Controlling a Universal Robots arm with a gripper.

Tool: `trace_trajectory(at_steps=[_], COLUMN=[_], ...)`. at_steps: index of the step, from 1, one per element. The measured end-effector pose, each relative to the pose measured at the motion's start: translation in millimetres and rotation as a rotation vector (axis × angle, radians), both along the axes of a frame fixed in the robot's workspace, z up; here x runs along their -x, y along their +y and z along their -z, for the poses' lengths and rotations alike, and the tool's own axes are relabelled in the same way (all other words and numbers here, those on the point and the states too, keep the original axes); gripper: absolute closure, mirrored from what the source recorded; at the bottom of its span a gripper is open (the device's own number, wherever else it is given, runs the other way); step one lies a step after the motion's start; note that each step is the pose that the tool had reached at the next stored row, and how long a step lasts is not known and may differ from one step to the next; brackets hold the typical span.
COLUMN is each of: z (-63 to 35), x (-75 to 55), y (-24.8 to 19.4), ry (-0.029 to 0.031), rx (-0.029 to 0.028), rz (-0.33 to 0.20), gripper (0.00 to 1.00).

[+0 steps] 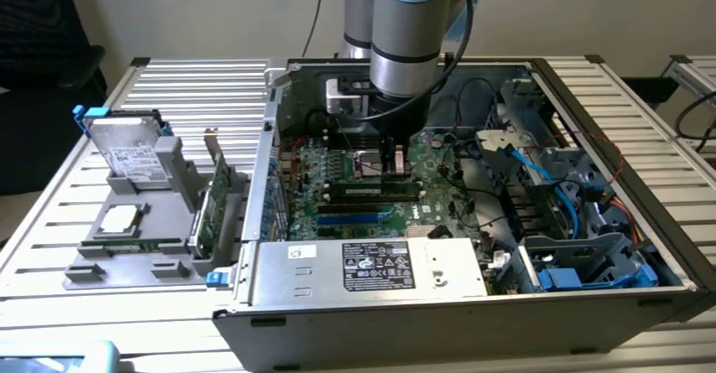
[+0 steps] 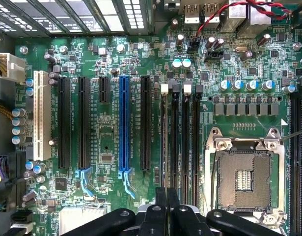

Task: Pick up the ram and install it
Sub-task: 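Insert the ram into the slot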

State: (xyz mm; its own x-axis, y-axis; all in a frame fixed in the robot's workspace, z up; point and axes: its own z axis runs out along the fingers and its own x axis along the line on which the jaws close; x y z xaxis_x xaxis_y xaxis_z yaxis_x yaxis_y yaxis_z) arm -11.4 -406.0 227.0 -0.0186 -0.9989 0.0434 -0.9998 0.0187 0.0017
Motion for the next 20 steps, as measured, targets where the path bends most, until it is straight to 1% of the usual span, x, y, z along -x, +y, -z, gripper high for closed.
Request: trace_trajectory(at_steps=[12, 20], z=[0.1, 0.0], x=[0.0, 0.0], y=[0.0, 0.0], ry=[-0.0019, -0.0019], rx=[0.0002, 0.0003], rz=[-0.003, -0.004], gripper=[0.87, 0.87])
